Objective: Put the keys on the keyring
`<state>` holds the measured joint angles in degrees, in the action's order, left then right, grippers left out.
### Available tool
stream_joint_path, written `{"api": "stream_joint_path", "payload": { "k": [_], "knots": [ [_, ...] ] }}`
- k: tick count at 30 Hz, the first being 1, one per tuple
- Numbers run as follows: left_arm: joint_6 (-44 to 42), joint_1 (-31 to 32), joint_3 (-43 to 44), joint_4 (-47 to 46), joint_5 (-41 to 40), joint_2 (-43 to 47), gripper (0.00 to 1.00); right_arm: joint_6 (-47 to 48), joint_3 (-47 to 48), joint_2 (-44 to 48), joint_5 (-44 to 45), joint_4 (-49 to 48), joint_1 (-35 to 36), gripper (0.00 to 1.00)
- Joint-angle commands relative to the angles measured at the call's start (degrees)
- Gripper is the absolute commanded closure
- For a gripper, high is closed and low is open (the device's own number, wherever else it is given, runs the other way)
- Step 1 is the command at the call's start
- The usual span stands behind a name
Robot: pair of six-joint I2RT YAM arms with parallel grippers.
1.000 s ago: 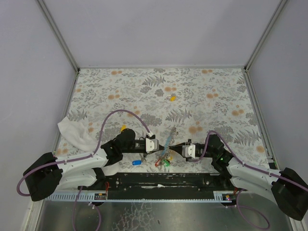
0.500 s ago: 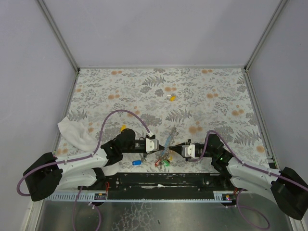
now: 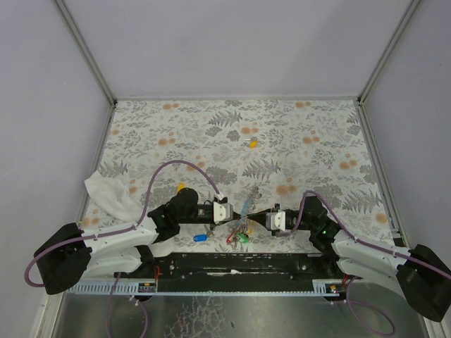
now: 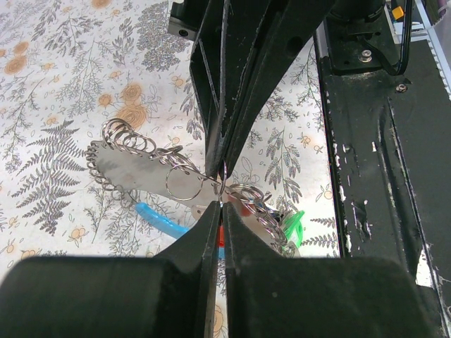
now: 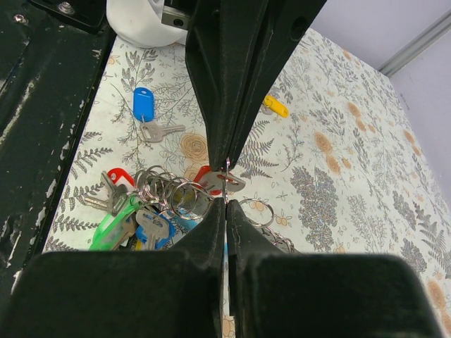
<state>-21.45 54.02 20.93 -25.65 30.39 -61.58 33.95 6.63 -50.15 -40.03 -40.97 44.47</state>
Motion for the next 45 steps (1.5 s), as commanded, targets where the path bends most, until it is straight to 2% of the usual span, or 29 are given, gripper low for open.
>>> {"api": "stream_joint_path", "payload": {
  "k": [1, 16, 26, 32, 45],
  "knots": [
    [-0.7, 0.4, 2.4, -1.0, 0.3, 0.0, 1.00, 0.1, 3.1, 0.3, -0.7, -2.3, -0.3, 1.00],
    [-0.6, 0.6, 3.0, -1.0, 1.3, -1.2, 1.00, -1.2, 3.1, 0.1, -1.0, -3.4, -0.3, 1.00],
    [-1.6, 0.6, 2.2, 1.7, -1.7, 1.5, 1.00, -0.1, 3.0, 2.4, 2.2, 0.3, -0.3, 1.00],
    [-2.0, 0.6, 2.6, 2.6, -0.5, 0.7, 1.00, 0.0, 3.1, 2.3, 2.6, 0.0, -0.4, 1.00],
    [-1.7, 0.6, 3.1, 0.8, -1.0, -0.6, 1.00, -0.4, 3.4, 1.2, 0.5, -0.9, -0.3, 1.00]
  ]
}}
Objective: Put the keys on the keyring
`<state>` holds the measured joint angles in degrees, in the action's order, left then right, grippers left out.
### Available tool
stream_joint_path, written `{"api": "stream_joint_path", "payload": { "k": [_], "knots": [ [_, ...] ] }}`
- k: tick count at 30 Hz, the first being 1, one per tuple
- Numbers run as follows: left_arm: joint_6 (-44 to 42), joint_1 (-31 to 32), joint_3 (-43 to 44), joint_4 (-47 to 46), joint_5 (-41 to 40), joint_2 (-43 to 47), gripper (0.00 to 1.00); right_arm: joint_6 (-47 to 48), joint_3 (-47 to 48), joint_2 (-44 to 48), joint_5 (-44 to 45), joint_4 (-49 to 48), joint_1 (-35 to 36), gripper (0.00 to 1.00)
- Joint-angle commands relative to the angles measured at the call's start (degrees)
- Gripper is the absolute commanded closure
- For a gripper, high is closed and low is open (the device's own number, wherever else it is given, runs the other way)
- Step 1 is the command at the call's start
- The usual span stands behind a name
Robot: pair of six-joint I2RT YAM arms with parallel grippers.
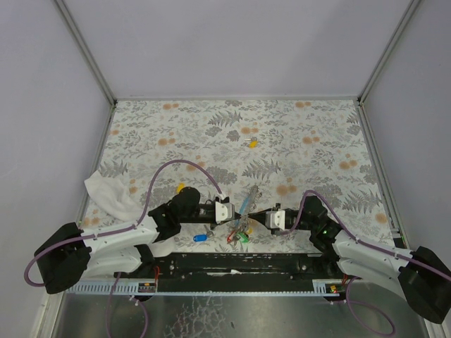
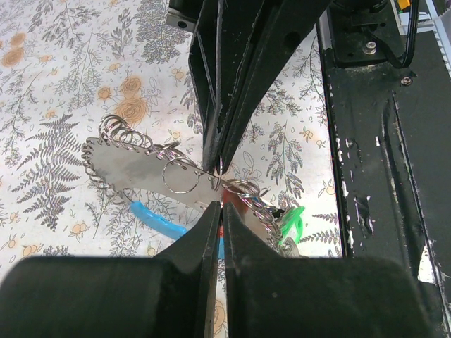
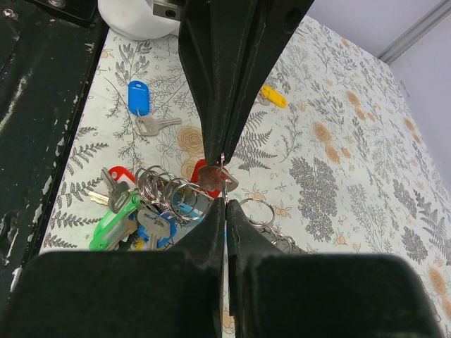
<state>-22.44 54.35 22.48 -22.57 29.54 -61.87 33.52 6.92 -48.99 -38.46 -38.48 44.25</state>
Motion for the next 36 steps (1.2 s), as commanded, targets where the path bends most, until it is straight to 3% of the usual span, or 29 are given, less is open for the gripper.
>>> {"api": "stream_joint_path", "payload": {
  "k": [1, 36],
  "knots": [
    [-0.7, 0.3, 1.5, -2.5, -0.2, -0.4, 1.00, 0.0, 3.1, 0.0, -1.3, -3.4, -0.1, 1.00],
    [0.1, 0.3, 1.3, -4.4, 0.1, -0.7, 1.00, -0.6, 3.6, -0.8, -2.4, -3.3, -0.2, 1.00]
  ]
}}
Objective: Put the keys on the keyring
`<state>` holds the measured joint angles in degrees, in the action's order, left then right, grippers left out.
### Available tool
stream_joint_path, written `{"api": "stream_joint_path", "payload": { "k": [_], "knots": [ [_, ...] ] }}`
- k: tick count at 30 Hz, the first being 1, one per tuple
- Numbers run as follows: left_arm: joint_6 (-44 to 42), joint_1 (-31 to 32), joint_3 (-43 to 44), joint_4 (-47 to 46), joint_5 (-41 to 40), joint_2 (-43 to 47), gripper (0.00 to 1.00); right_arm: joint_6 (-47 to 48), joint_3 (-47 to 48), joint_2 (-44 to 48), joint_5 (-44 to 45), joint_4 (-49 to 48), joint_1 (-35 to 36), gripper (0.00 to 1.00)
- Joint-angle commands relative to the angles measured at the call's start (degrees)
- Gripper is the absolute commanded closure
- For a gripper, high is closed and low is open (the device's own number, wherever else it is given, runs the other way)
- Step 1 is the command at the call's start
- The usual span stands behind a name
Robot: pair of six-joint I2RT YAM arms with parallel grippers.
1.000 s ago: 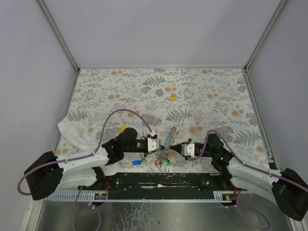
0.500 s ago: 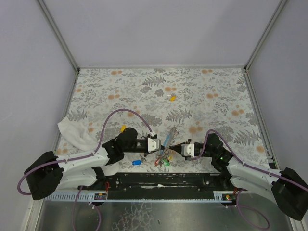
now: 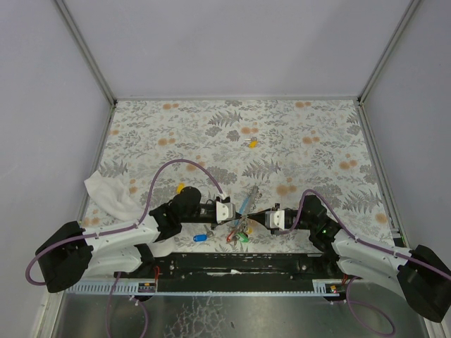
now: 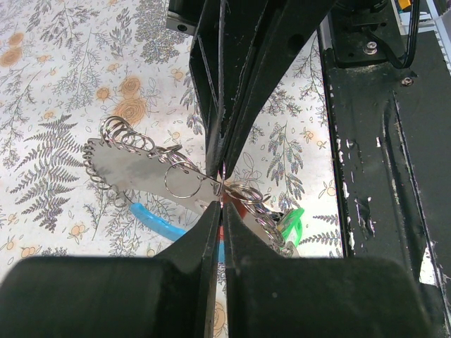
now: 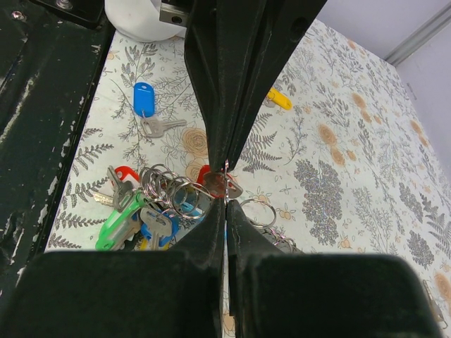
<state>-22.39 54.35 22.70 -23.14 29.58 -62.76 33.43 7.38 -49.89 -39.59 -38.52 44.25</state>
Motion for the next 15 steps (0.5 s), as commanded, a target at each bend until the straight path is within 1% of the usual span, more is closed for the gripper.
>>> {"api": "stream_joint_path", "payload": {
  "k": [1, 5, 15],
  "knots": [
    [0.1, 0.3, 1.1, -3.9, 0.0, 0.1, 1.00, -0.6, 3.1, 0.1, -1.3, -3.2, -0.1, 1.00],
    [0.0, 0.3, 1.1, -3.9, -0.4, 0.2, 1.00, -0.7, 3.0, 0.0, -1.6, -3.4, -0.1, 1.00],
    [-0.7, 0.3, 0.9, -2.0, -1.3, 1.5, 1.00, -0.6, 2.7, 0.8, 0.9, -3.0, -0.2, 1.00]
  ]
}}
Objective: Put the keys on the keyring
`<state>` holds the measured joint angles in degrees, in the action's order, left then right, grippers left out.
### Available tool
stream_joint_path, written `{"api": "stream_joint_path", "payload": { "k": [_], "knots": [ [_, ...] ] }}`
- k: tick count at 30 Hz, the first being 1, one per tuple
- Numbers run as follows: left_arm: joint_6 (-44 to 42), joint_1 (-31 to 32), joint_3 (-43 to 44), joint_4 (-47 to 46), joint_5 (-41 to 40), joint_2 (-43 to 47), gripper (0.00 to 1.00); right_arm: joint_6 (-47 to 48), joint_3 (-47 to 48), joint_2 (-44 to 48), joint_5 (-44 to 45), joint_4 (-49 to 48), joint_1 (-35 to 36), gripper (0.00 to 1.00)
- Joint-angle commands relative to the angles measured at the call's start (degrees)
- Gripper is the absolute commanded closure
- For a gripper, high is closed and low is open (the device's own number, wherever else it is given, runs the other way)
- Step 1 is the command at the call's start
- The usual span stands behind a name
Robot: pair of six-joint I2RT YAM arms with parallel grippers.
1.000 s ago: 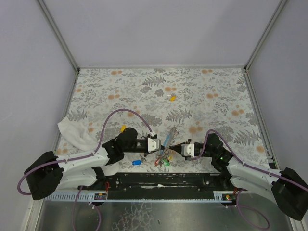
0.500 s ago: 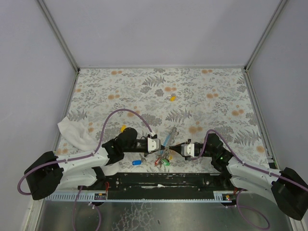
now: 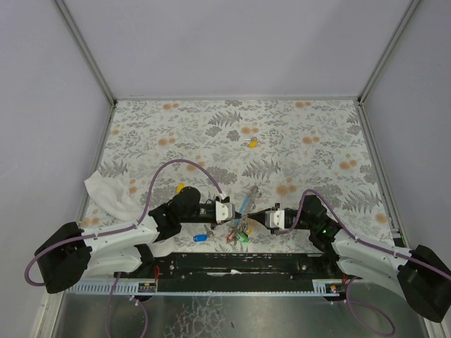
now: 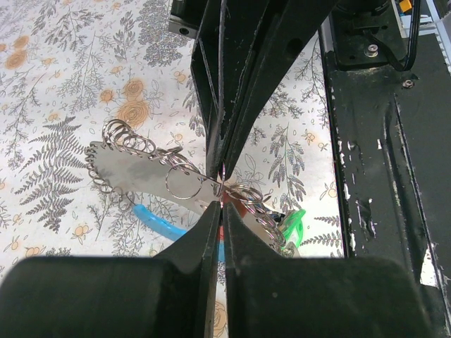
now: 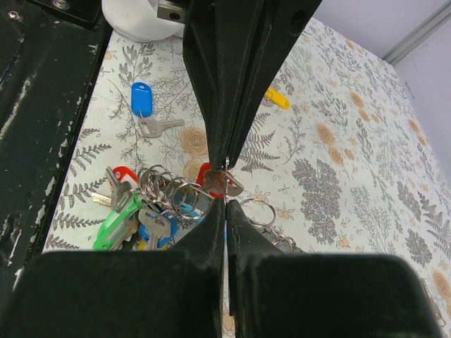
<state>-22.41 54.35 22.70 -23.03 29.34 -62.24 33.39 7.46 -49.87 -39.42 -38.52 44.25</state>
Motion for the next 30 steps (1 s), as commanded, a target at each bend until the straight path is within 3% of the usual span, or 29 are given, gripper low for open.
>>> {"api": "stream_joint_path", "payload": {
  "k": [1, 30],
  "knots": [
    [-0.8, 0.2, 1.0, -2.0, -1.0, 1.0, 1.00, -0.7, 2.6, 0.8, 0.8, -3.0, -0.1, 1.00],
    [-0.3, 0.3, 1.7, -3.2, -0.7, -1.1, 1.00, -1.3, 3.0, -0.1, -0.4, -3.9, -0.2, 1.00]
  ]
}}
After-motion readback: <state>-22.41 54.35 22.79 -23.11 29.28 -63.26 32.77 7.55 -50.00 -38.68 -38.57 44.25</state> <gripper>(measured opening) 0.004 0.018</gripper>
